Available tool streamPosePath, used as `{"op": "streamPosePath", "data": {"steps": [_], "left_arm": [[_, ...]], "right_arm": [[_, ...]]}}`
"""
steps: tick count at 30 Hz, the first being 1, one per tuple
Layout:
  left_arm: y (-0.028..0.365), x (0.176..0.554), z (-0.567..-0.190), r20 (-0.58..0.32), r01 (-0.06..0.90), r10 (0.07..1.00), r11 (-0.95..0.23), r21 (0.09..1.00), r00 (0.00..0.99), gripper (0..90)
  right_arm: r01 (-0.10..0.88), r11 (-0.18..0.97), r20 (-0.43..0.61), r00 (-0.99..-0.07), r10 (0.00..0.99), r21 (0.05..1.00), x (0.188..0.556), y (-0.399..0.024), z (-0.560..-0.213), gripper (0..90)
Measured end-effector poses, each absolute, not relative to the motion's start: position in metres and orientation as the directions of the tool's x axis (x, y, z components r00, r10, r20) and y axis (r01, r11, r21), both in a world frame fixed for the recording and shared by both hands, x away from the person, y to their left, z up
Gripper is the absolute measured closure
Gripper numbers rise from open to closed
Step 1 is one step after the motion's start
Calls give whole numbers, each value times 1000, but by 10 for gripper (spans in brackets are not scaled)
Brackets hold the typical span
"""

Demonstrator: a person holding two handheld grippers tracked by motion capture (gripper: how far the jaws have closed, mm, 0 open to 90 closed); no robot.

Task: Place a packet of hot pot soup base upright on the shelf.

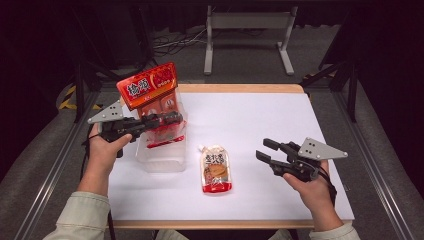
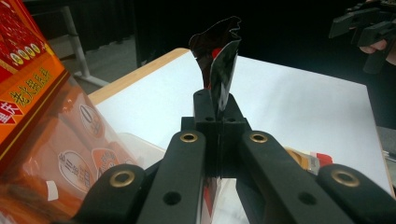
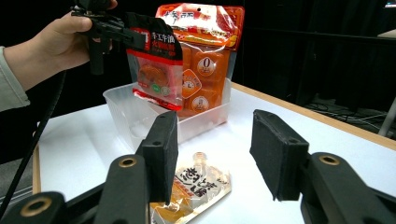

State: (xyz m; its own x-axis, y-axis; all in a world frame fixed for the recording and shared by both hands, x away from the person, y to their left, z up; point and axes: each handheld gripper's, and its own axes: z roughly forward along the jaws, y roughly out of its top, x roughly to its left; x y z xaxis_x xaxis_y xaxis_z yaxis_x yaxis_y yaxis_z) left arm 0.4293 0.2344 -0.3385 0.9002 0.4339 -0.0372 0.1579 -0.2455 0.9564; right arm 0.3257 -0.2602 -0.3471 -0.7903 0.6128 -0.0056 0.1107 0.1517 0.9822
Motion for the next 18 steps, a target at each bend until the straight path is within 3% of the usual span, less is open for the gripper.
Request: {"op": "streamPosePath", "data": {"steps": [18], "left_arm": [[241, 434, -350, -87, 195, 406, -233, 953, 910, 895]], "right_arm": [[114, 145, 1, -790, 613, 983, 325, -262, -348, 515]]}}
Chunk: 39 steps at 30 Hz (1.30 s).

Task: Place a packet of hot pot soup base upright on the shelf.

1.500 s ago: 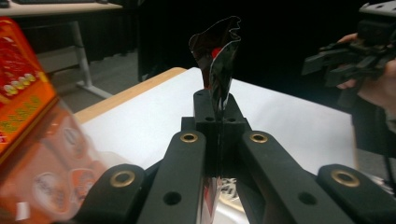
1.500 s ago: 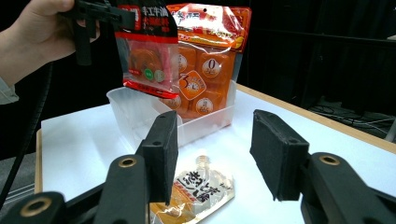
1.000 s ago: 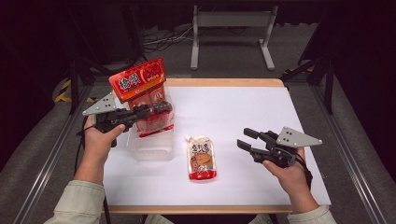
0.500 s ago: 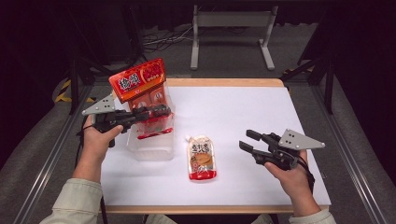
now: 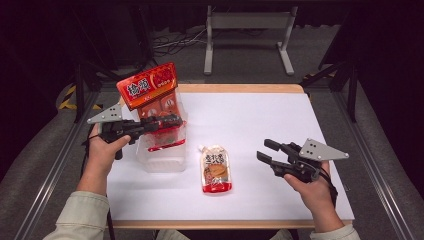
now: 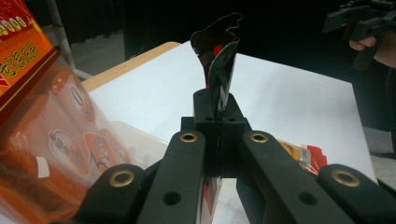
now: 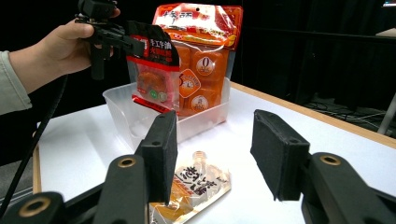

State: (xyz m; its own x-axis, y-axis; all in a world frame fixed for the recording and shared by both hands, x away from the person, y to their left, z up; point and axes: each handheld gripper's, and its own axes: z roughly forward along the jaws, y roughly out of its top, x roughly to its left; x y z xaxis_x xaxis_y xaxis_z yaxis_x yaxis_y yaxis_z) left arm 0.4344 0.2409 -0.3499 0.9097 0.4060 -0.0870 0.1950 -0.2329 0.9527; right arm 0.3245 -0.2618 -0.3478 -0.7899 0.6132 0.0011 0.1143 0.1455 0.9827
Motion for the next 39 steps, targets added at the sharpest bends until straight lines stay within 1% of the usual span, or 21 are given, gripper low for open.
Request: {"op": "streamPosePath", "data": {"steps": [5, 11, 14, 17, 19, 24, 26, 30, 34, 36, 39], "left_arm": [[243, 435, -346, -76, 190, 416, -239, 952, 906, 895], [241, 440, -341, -38, 163, 408, -276, 947, 912, 895], [240, 442, -342, -46, 167, 393, -279, 946, 919, 894], [238, 440, -344, -73, 185, 382, -266, 946, 921, 894], [239, 441, -344, -57, 170, 373, -279, 945, 926, 894], [237, 437, -343, -72, 179, 343, -290, 940, 937, 894], [236, 438, -343, -62, 170, 336, -301, 938, 940, 893], [233, 441, -343, -69, 185, 368, -288, 940, 927, 893], [232, 445, -342, -45, 169, 396, -284, 944, 917, 894], [232, 445, -341, -58, 178, 386, -281, 943, 921, 894], [234, 445, -339, -42, 164, 374, -300, 940, 927, 894]], "right_arm": [[115, 147, 1, -790, 613, 982, 324, -261, -348, 514], [120, 149, 4, -790, 614, 982, 325, -261, -349, 513], [120, 148, 4, -789, 614, 982, 324, -260, -349, 512], [120, 146, 4, -787, 617, 982, 324, -262, -349, 512], [120, 141, 7, -786, 618, 983, 324, -263, -349, 511], [121, 143, 7, -788, 615, 982, 324, -262, -349, 508], [123, 145, 8, -788, 615, 982, 324, -261, -350, 505], [125, 143, 11, -792, 611, 982, 325, -260, -351, 504], [130, 139, 18, -791, 611, 982, 325, -261, -351, 501], [128, 138, 17, -791, 612, 982, 325, -262, -351, 501], [133, 128, 28, -792, 610, 983, 325, -262, -351, 499]]}}
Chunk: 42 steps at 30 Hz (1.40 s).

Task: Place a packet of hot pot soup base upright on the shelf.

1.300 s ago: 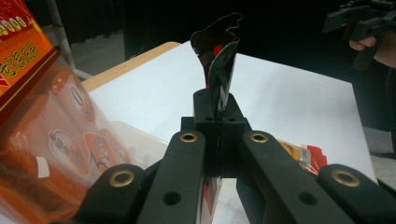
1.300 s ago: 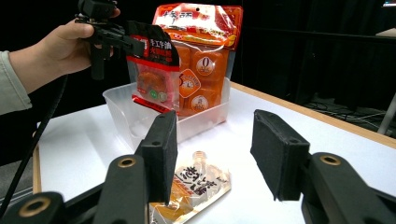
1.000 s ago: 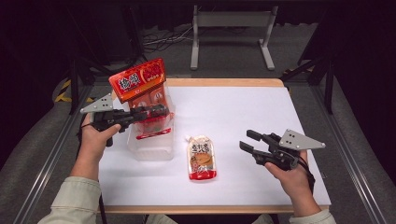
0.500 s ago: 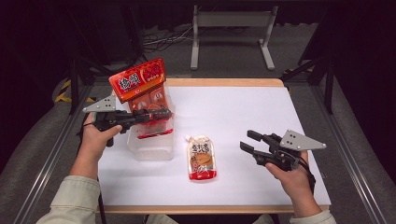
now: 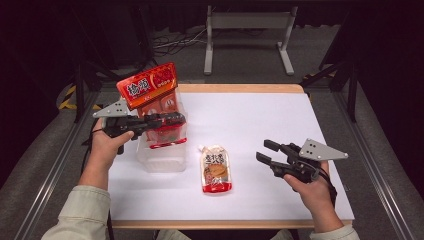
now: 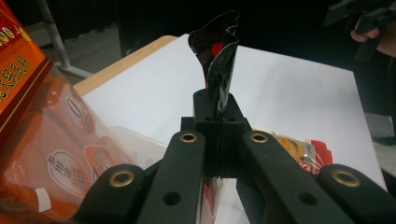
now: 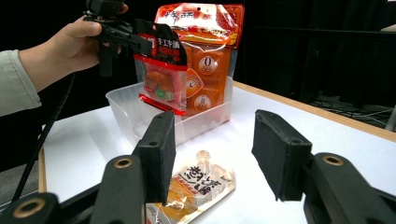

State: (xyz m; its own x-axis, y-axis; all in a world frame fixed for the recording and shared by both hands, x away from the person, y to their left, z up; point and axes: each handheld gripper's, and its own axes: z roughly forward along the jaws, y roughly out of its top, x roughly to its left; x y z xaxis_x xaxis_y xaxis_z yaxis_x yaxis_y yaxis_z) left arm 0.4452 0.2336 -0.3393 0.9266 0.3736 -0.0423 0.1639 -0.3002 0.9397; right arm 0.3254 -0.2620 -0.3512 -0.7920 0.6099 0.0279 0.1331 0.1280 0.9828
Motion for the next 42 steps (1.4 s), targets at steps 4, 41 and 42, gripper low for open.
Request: {"op": "streamPosePath", "data": {"steps": [4, 41, 42], "left_arm": [[237, 445, -336, -28, 156, 366, -324, 933, 930, 894], [243, 430, -367, -131, 266, 489, -217, 939, 862, 209], [242, 428, -365, -120, 255, 491, -218, 942, 863, 196]], "right_arm": [[136, 130, 29, -792, 610, 982, 326, -261, -352, 498], [142, 126, 38, -799, 600, 982, 328, -257, -354, 469], [141, 126, 38, -800, 599, 982, 328, -256, -354, 467]]}}
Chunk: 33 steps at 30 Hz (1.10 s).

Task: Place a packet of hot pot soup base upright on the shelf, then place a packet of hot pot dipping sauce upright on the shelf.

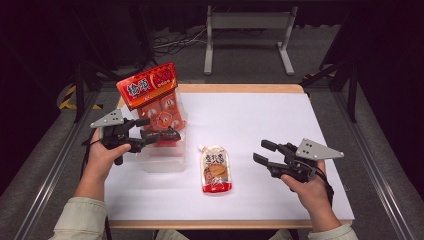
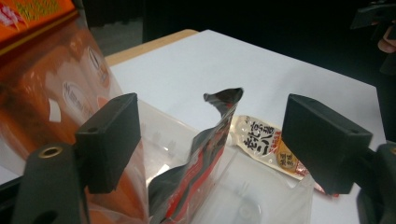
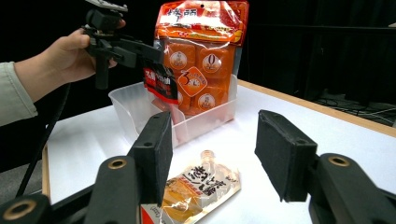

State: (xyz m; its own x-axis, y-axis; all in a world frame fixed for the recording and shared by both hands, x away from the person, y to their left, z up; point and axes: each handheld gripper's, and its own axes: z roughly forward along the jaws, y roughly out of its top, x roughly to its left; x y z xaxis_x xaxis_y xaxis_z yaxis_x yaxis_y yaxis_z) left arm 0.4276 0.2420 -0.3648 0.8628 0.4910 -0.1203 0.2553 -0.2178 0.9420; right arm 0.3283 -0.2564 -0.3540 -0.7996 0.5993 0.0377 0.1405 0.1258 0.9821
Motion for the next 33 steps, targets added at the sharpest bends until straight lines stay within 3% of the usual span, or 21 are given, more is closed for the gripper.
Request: {"op": "streamPosePath", "data": {"steps": [9, 16, 23, 33], "left_arm": [[231, 399, -346, -59, 204, 512, -233, 951, 857, 134], [220, 377, -340, -49, 194, 523, -226, 955, 851, 35], [216, 358, -342, -47, 208, 542, -239, 948, 839, 39], [221, 341, -341, -113, 260, 537, -206, 944, 836, 73]], "right_arm": [[147, 125, 45, -804, 593, 981, 332, -254, -355, 437], [164, 120, 61, -801, 596, 979, 334, -255, -355, 395], [181, 133, 69, -804, 590, 974, 339, -251, -357, 377], [237, 177, 93, -809, 580, 955, 358, -232, -364, 358]]}}
